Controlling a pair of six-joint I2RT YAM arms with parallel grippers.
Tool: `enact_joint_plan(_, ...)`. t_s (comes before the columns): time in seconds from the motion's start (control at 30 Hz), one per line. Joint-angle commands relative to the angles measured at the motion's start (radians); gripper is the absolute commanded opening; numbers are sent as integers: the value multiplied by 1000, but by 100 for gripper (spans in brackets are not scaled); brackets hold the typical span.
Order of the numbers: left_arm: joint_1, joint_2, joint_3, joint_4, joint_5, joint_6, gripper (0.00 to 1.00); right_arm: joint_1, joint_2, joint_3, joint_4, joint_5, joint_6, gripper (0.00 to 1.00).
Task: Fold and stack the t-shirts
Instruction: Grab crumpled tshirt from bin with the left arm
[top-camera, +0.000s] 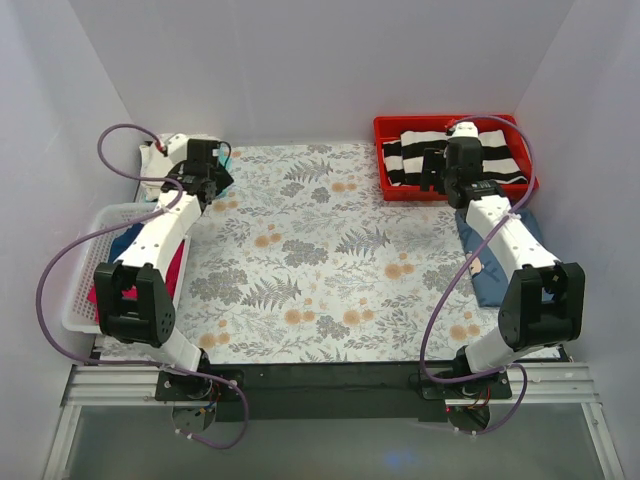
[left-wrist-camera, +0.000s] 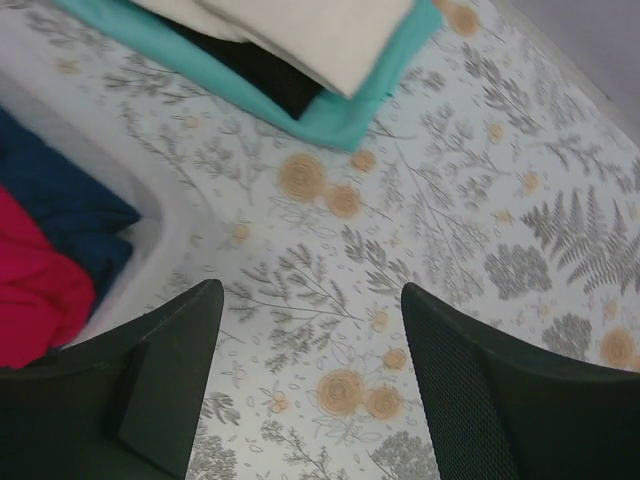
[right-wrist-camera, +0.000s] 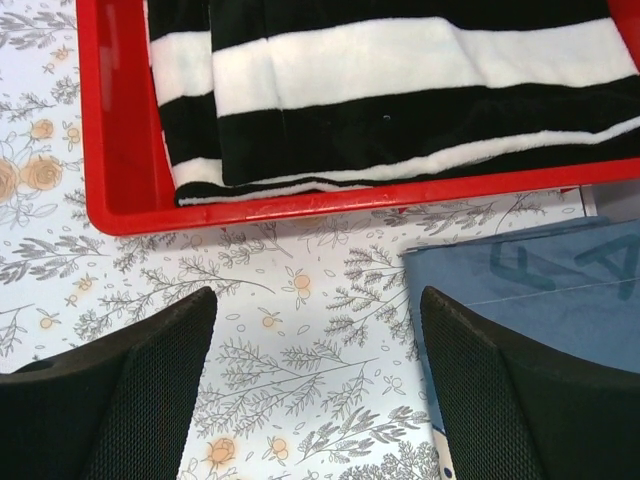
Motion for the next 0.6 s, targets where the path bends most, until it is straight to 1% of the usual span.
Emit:
enact_joint_plan(0.0, 118, -61, 11, -179, -147, -134, 71, 4, -43, -31, 16, -26, 5, 87)
enact_joint_plan(0.07, 164, -55, 17, -222, -125, -144, 71, 6, -45, -48, 16, -30, 5, 86)
enact_joint_plan(0.1, 217, -56, 13, -228, -115, -146, 71, 6, -46, -53, 17, -32, 4, 86)
enact_joint_plan(0.13, 235, -61, 7, -231, -95, -147, 71, 7, -48, -56, 19, -30, 5, 86)
enact_joint_plan(0.27, 316, -79, -32, -259, -70, -173, 68, 7, -52, -73, 17, -27, 5, 86)
enact_joint_plan(0.4, 438, -68, -75, -276, -3, -189, 65, 7, -60, -89, 17, -38, 14, 85)
enact_joint_plan(0.47, 462, -64, -99, -290, 13, -196, 64, 6, -65, -100, 17, -38, 18, 85)
enact_joint_plan(0.57, 472, -59, -122, -322, -24, -216, 64, 7, -71, -114, 17, -35, 18, 85)
